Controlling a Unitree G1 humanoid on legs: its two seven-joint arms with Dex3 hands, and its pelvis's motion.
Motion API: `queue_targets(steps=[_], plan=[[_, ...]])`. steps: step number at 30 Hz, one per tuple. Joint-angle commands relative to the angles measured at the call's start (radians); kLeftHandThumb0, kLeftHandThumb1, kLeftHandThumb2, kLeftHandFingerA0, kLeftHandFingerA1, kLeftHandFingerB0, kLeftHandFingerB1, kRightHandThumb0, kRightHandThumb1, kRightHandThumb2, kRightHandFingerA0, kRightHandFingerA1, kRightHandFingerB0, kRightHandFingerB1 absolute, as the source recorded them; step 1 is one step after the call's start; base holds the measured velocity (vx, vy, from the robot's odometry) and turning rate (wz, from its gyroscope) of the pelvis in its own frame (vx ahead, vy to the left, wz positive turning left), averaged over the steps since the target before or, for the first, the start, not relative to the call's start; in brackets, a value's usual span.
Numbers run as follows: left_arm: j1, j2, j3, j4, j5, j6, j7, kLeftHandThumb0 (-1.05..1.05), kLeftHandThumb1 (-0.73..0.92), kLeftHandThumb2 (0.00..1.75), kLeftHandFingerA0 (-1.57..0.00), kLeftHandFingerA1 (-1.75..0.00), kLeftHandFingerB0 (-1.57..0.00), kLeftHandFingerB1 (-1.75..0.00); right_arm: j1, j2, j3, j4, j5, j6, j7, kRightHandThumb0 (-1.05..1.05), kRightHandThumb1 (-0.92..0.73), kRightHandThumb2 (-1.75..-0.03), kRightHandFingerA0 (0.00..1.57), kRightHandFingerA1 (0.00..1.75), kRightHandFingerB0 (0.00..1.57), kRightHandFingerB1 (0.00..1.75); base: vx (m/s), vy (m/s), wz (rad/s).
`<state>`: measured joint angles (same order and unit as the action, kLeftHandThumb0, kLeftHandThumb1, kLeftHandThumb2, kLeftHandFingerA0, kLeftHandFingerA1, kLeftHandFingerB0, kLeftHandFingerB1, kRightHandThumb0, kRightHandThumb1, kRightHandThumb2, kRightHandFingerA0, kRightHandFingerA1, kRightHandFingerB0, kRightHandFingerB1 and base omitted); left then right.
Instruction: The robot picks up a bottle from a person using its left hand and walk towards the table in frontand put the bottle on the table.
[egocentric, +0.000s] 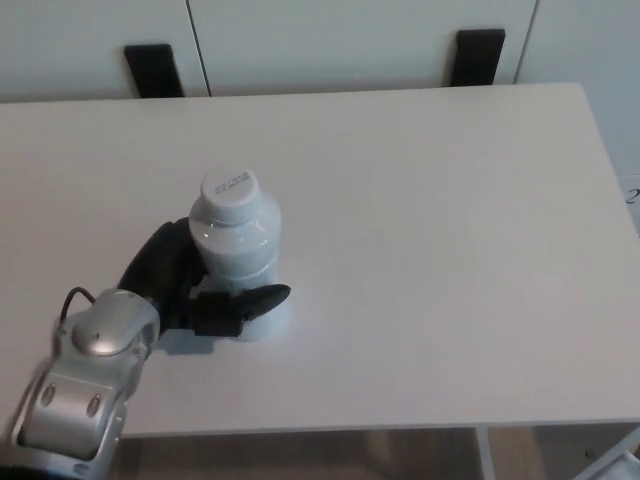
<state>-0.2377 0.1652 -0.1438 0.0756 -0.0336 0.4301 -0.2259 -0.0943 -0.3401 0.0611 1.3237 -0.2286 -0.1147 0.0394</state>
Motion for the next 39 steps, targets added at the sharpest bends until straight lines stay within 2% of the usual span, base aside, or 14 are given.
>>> queue_targets(steps=[1,2,4,5,8,9,16,17,18,23,30,31,32,39], plan=[[0.029,0.059,-0.049,0.058,0.074,-0.112,-0.021,-0.75,0.47,0.8,0.0,-0.03,-0.01,-0.06,-0.003,-0.01,-0.002,-0.001,0.0,0.005,0.011,-0.44,-0.67,-0.6,0.64,0.45,0.49,0.38,0.0,0.0,0.0],[0.031,0.062,-0.052,0.057,0.077,-0.12,-0.014,-0.71,0.44,0.81,0.0,-0.1,0.0,-0.11,-0.003,-0.01,-0.002,-0.001,0.0,0.005,0.012,-0.49,-0.55,-0.84,0.55,0.57,0.43,0.51,0.0,0.0,0.0],[0.037,0.064,-0.055,0.056,0.08,-0.134,-0.007,-0.72,0.44,0.8,0.0,-0.07,0.0,-0.09,-0.002,-0.013,-0.002,0.0,0.0,-0.001,0.015,-0.44,-0.67,-0.6,0.62,0.45,0.49,0.39,0.0,0.0,0.0],[0.037,0.069,-0.061,0.054,0.09,-0.131,-0.005,-0.77,0.46,0.81,0.0,-0.02,0.0,-0.02,-0.003,-0.012,-0.007,0.0,0.005,0.003,0.017,-0.49,-0.54,-0.84,0.55,0.57,0.44,0.51,0.0,0.0,0.0],[0.036,0.079,-0.064,0.055,0.095,-0.137,-0.019,-0.77,0.46,0.8,0.0,0.0,0.0,0.0,-0.006,-0.013,0.0,-0.002,-0.003,0.0,0.016,-0.49,-0.55,-0.85,0.55,0.58,0.42,0.51,0.0,0.0,0.0],[0.039,0.083,-0.063,0.051,0.094,-0.139,-0.025,-0.76,0.45,0.8,0.0,0.0,0.0,0.0,-0.007,-0.012,0.003,-0.003,-0.005,0.0,0.016,-0.44,-0.67,-0.6,0.63,0.45,0.49,0.38,0.0,0.0,0.0],[0.047,0.136,-0.085,0.018,0.1,-0.122,-0.08,-0.74,0.42,0.76,0.0,0.0,0.0,0.0,-0.011,-0.013,0.008,-0.005,-0.005,0.001,0.02,-0.48,-0.55,-0.85,0.55,0.58,0.43,0.51,0.0,0.0,0.0],[0.048,0.161,-0.089,0.017,0.104,-0.136,-0.102,-0.75,0.42,0.76,0.0,0.0,0.0,0.0,-0.013,-0.013,0.01,-0.004,-0.007,0.005,0.019,-0.43,-0.67,-0.6,0.63,0.46,0.49,0.38,0.0,0.0,0.0],[0.049,0.172,-0.088,0.016,0.103,-0.139,-0.111,-0.74,0.41,0.75,0.0,0.0,0.0,0.0,-0.013,-0.012,0.011,-0.004,-0.007,0.005,0.019,-0.48,-0.55,-0.85,0.55,0.58,0.42,0.51,0.0,0.0,0.0],[0.051,0.254,-0.065,0.016,0.069,-0.142,-0.206,-0.7,0.45,0.55,0.0,0.0,0.0,0.0,-0.014,-0.011,0.012,-0.004,-0.005,0.007,0.02,-0.5,-0.54,-0.84,0.54,0.56,0.4,0.5,0.0,0.0,0.0],[0.139,0.349,0.051,0.015,-0.018,-0.225,-0.299,-0.72,0.41,0.75,0.0,0.0,0.0,0.0,-0.014,-0.013,0.016,-0.002,-0.008,0.008,0.022,-0.5,-0.54,-0.84,0.54,0.57,0.42,0.51,0.0,0.0,0.0],[0.163,0.351,0.087,0.016,-0.053,-0.216,-0.318,-0.71,0.4,0.74,0.0,0.0,0.0,0.0,-0.008,-0.013,0.018,-0.002,-0.01,0.001,0.023,-0.46,-0.66,-0.61,0.6,0.45,0.47,0.38,0.0,0.0,0.0],[0.186,0.359,0.11,0.025,-0.067,-0.242,-0.338,-0.69,0.38,0.69,0.0,0.0,0.0,0.0,-0.003,-0.012,0.021,-0.002,-0.011,0.0,0.023,-0.51,-0.54,-0.85,0.54,0.58,0.41,0.51,0.0,0.0,0.0],[0.47,0.368,0.345,-0.099,-0.192,-0.324,-0.384,-0.65,0.49,0.55,0.0,0.0,0.0,0.0,0.002,-0.015,0.01,-0.002,0.002,0.001,0.038,-0.5,-0.54,-0.84,0.54,0.58,0.38,0.5,0.0,0.0,0.0]])
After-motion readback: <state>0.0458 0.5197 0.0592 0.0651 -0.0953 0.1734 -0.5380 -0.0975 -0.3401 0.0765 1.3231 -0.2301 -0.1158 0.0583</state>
